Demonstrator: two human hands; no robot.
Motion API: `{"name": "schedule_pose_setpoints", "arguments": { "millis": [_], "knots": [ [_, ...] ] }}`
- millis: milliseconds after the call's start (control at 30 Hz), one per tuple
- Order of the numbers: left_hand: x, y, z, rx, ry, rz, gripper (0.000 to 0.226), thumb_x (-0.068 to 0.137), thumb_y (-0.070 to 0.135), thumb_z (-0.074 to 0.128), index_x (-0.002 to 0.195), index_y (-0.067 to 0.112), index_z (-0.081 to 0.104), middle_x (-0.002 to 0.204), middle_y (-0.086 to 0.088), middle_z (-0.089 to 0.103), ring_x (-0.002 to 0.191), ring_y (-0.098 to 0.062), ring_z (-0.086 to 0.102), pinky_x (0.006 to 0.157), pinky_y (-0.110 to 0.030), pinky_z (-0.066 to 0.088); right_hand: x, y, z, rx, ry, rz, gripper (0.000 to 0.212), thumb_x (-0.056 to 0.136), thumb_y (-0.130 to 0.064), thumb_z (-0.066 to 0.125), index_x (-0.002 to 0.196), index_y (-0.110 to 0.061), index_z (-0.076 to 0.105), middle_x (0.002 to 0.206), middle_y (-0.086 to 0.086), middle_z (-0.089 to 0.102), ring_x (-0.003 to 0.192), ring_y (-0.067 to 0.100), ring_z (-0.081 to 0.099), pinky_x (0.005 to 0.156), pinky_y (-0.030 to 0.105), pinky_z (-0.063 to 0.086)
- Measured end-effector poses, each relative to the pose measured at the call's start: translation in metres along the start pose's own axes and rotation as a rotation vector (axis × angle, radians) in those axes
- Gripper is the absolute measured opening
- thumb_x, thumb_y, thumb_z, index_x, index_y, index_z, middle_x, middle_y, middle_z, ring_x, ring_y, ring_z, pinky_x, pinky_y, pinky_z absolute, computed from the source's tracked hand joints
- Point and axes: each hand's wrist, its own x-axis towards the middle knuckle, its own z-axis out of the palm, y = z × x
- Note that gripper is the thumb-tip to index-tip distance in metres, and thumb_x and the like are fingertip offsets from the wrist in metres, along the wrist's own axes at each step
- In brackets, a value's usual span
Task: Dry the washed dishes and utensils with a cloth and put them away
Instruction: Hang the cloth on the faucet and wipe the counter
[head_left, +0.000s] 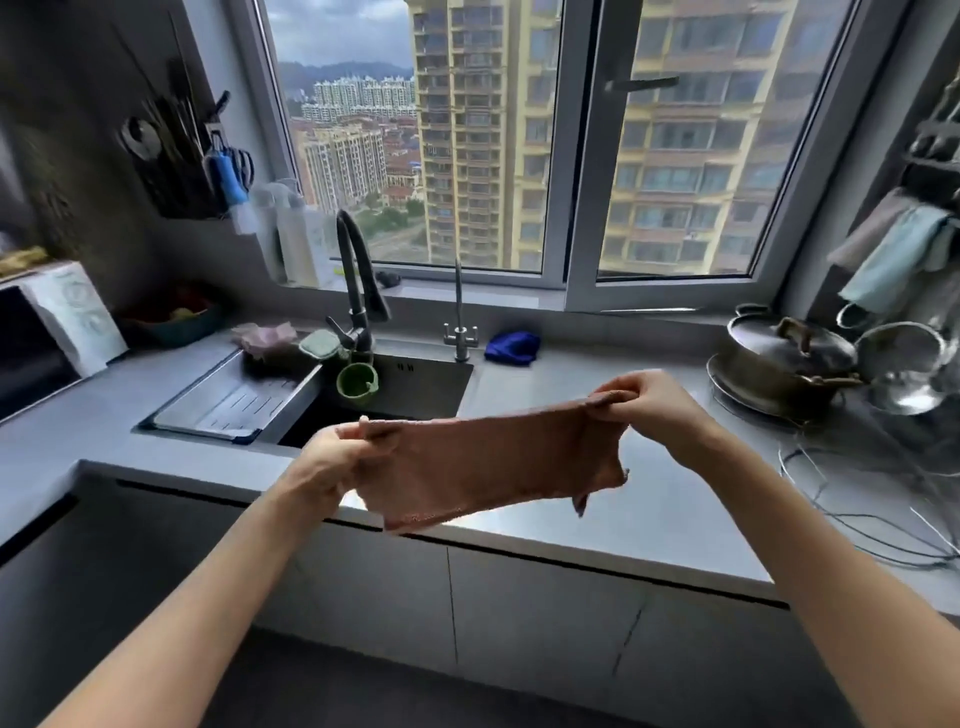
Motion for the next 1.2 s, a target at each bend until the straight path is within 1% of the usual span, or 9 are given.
{"name": "schedule_pose_setpoints", "arguments": {
  "millis": [167, 300, 500, 700, 767, 833, 900, 1033, 1200],
  "knots": [
    [0.097, 0.03, -0.03, 0.033, 0.11, 0.056, 0.029, 0.086, -0.011, 0.053, 0.084, 0.013, 0.068, 0.061, 0.004, 0.069, 0.061, -0.015, 0.059, 0.053, -0.022, 0.049, 0.123, -0.008, 0.02, 0.099, -0.037, -0.074, 0.02, 0.076, -0.009, 0.073, 0.084, 0.008, 0.066, 0.07, 0.009, 0.053, 0.069, 0.016, 0.045, 0.059, 0.028, 0.034],
    [0.16, 0.075, -0.056, 0.062, 0.175, 0.142, 0.014, 0.085, -0.001, 0.062, 0.086, 0.012, 0.067, 0.06, 0.008, 0.066, 0.053, -0.007, 0.058, 0.046, -0.018, 0.045, 0.224, -0.028, 0.044, 0.282, -0.104, -0.068, 0.014, 0.088, -0.02, 0.067, 0.095, -0.007, 0.069, 0.08, 0.005, 0.063, 0.077, 0.02, 0.054, 0.067, 0.03, 0.044],
    [0.248, 0.132, -0.112, -0.079, 0.346, 0.198, 0.001, 0.085, 0.014, 0.065, 0.085, 0.014, 0.066, 0.065, 0.007, 0.07, 0.057, -0.009, 0.063, 0.054, -0.024, 0.052, 0.343, -0.08, 0.099, 0.421, 0.038, -0.081, 0.004, 0.089, -0.022, 0.066, 0.087, -0.019, 0.069, 0.08, 0.0, 0.067, 0.073, 0.014, 0.058, 0.063, 0.022, 0.048],
    [0.36, 0.199, -0.164, -0.293, 0.368, 0.231, 0.007, 0.084, 0.014, 0.067, 0.081, 0.017, 0.062, 0.062, 0.0, 0.067, 0.047, -0.012, 0.062, 0.045, -0.029, 0.055, 0.459, -0.15, 0.128, 0.422, 0.185, -0.09, 0.025, 0.085, -0.023, 0.071, 0.102, -0.004, 0.069, 0.078, 0.002, 0.064, 0.073, 0.015, 0.058, 0.064, 0.024, 0.046],
    [0.402, 0.216, -0.178, -0.273, 0.36, 0.239, 0.008, 0.085, 0.013, 0.067, 0.079, 0.016, 0.062, 0.055, 0.003, 0.067, 0.045, -0.011, 0.062, 0.044, -0.026, 0.054, 0.497, -0.173, 0.136, 0.276, 0.276, -0.055, 0.032, 0.086, -0.036, 0.068, 0.106, -0.011, 0.067, 0.092, 0.007, 0.068, 0.086, 0.02, 0.061, 0.07, 0.027, 0.048],
    [0.444, 0.218, -0.196, -0.243, 0.392, 0.22, 0.008, 0.086, 0.01, 0.066, 0.08, 0.013, 0.063, 0.058, -0.001, 0.066, 0.049, -0.014, 0.062, 0.046, -0.024, 0.053, 0.523, -0.187, 0.158, -0.216, 0.335, -0.057, 0.047, 0.089, -0.05, 0.057, 0.125, -0.019, 0.058, 0.119, 0.009, 0.065, 0.106, 0.025, 0.06, 0.083, 0.033, 0.047],
    [0.479, 0.204, -0.21, -0.19, 0.405, 0.149, 0.002, 0.086, 0.008, 0.065, 0.087, 0.009, 0.064, 0.066, -0.004, 0.065, 0.056, -0.017, 0.06, 0.051, -0.026, 0.052, 0.533, -0.19, 0.195, -0.477, 0.246, -0.14, 0.059, 0.093, -0.054, 0.047, 0.143, -0.024, 0.04, 0.139, 0.005, 0.053, 0.122, 0.027, 0.053, 0.092, 0.037, 0.046],
    [0.522, 0.164, -0.226, -0.101, 0.259, -0.027, 0.009, 0.087, 0.011, 0.066, 0.079, 0.014, 0.062, 0.057, 0.003, 0.064, 0.042, -0.008, 0.056, 0.042, -0.02, 0.046, 0.526, -0.177, 0.287, -0.307, -0.031, -0.243, 0.051, 0.098, -0.043, 0.044, 0.146, -0.028, 0.035, 0.144, 0.004, 0.048, 0.131, 0.024, 0.046, 0.103, 0.035, 0.04],
    [0.542, 0.135, -0.238, -0.057, 0.273, -0.101, 0.011, 0.091, 0.016, 0.059, 0.083, 0.009, 0.057, 0.072, -0.006, 0.054, 0.06, -0.016, 0.049, 0.053, -0.024, 0.044, 0.512, -0.173, 0.286, -0.149, 0.057, -0.229, 0.044, 0.098, -0.042, 0.043, 0.139, -0.028, 0.047, 0.134, 0.002, 0.058, 0.121, 0.022, 0.056, 0.1, 0.039, 0.045]
  ]
}}
